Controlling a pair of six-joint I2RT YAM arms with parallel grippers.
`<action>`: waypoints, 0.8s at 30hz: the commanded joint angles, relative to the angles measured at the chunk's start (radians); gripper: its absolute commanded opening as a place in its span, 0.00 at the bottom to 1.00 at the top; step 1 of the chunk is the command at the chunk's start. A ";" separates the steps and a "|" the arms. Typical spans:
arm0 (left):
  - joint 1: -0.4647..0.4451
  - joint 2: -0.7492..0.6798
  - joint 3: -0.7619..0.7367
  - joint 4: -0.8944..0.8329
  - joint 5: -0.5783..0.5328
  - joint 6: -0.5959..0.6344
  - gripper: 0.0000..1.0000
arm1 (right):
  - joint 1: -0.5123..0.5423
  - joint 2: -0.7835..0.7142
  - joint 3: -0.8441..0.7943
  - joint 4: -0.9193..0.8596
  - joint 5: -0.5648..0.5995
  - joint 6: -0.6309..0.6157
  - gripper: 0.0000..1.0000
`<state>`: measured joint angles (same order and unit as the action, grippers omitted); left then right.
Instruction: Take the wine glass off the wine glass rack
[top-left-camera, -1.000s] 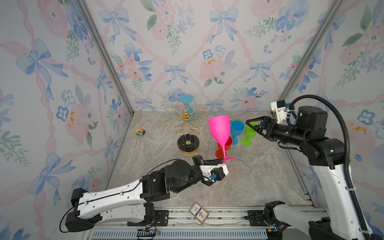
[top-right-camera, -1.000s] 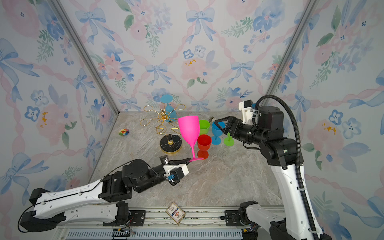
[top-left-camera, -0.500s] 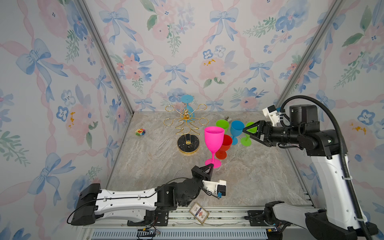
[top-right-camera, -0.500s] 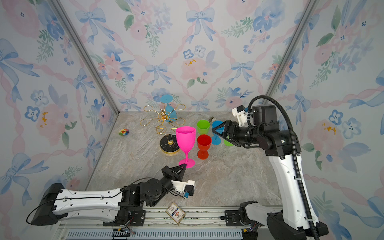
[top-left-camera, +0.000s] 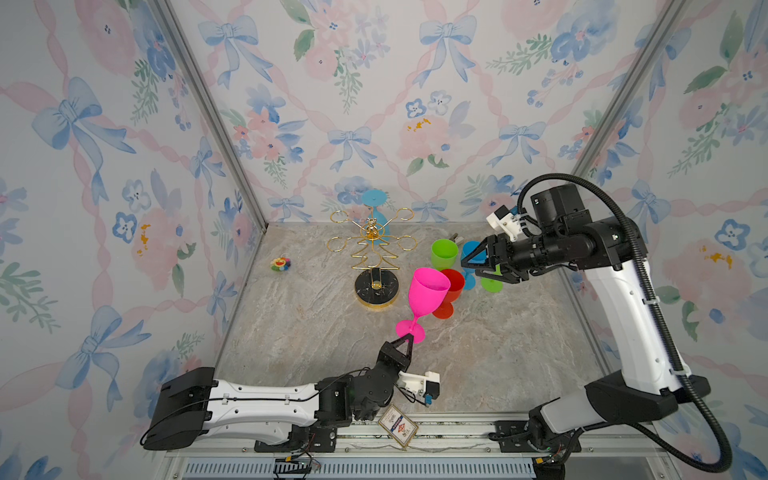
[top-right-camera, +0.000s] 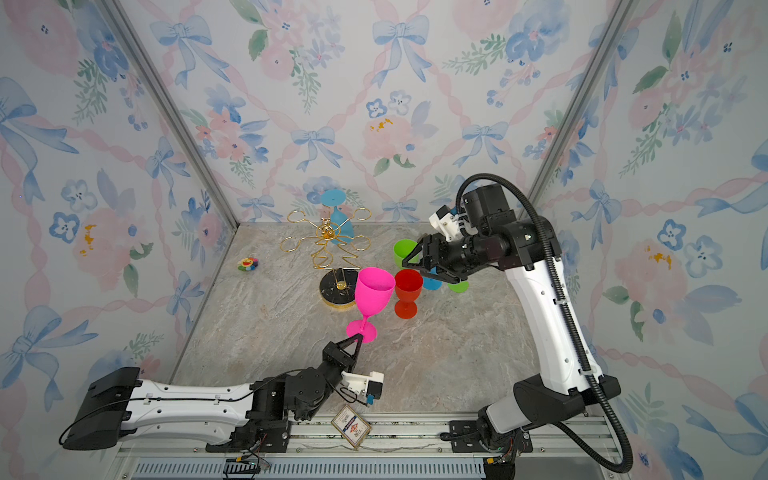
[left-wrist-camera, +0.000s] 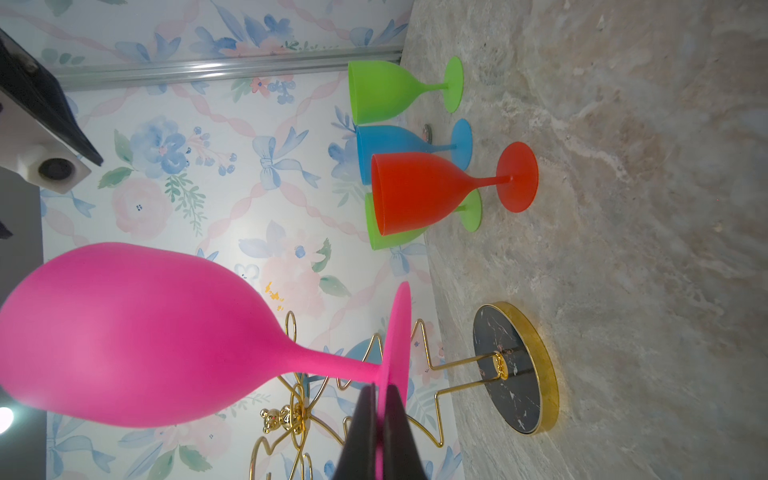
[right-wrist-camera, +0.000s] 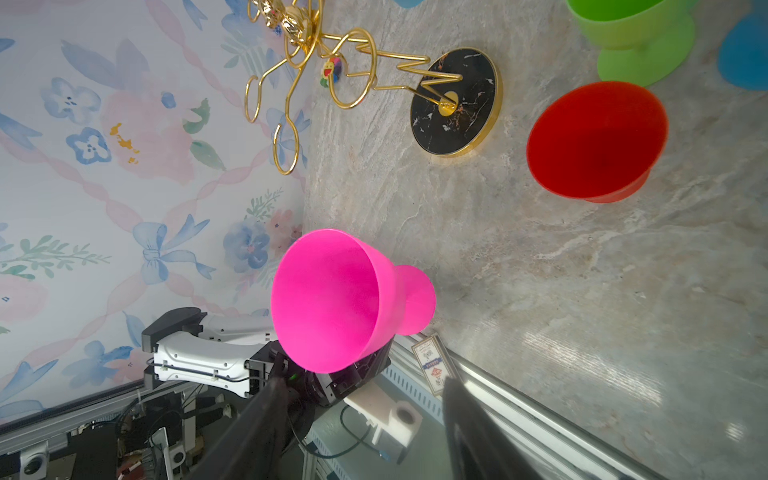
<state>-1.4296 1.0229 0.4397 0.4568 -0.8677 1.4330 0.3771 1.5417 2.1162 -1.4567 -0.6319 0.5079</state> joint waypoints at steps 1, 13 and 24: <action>-0.008 -0.004 -0.017 0.049 -0.016 0.055 0.00 | 0.023 0.059 0.073 -0.142 0.024 -0.053 0.58; -0.006 -0.003 -0.066 0.085 -0.016 0.122 0.00 | 0.053 0.173 0.119 -0.219 0.022 -0.084 0.45; -0.006 0.019 -0.096 0.183 -0.020 0.175 0.00 | 0.108 0.202 0.109 -0.247 0.053 -0.093 0.37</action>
<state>-1.4330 1.0363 0.3511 0.5827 -0.8730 1.5906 0.4717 1.7245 2.2124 -1.6131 -0.5926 0.4255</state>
